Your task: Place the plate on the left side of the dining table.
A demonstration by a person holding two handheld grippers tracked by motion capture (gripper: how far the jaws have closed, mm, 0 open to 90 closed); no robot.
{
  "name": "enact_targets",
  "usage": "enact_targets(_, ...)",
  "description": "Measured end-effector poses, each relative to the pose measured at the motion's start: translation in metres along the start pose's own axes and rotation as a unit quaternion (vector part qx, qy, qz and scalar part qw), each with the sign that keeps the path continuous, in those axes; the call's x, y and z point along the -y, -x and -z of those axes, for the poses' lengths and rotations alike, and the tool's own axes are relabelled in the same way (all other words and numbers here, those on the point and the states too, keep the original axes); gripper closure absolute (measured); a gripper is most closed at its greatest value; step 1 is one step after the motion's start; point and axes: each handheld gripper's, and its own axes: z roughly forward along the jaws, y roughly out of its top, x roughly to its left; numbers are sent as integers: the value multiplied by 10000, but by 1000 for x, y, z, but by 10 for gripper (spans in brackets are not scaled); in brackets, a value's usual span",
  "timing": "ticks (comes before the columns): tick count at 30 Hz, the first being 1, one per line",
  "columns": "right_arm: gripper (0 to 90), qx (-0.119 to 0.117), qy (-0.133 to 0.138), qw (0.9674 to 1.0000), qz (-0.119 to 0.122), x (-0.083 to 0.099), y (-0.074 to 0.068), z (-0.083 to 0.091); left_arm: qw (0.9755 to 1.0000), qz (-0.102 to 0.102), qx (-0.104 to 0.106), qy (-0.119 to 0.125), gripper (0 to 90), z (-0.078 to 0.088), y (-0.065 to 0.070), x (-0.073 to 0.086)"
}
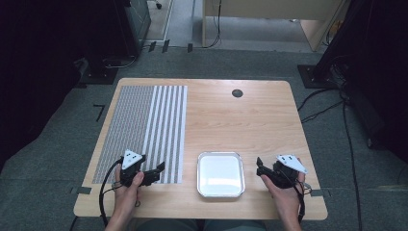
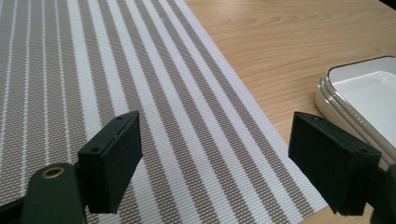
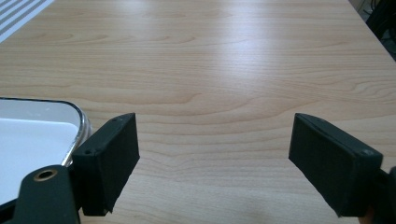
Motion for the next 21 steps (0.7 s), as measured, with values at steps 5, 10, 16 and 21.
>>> enact_targets(5, 168, -54, -16, 10000, -46, 0, -5, -1, 9999, -71, 97, -22, 175, -5, 10, -1)
enact_targets(10, 184, -116, -38, 9999, -61, 0, -11, -2, 9998, -128, 158, -30, 175, -9, 20, -2)
enact_targets(16, 231, -42, -6, 10000, -68, 0, -16, -2, 9995, -100, 300, -35, 175, -15, 32, -1)
enact_targets(21, 314, -116, 142, 9998, 11, -1, -24, -1, 9995, -136, 230, -175, 176, -21, 52, -1)
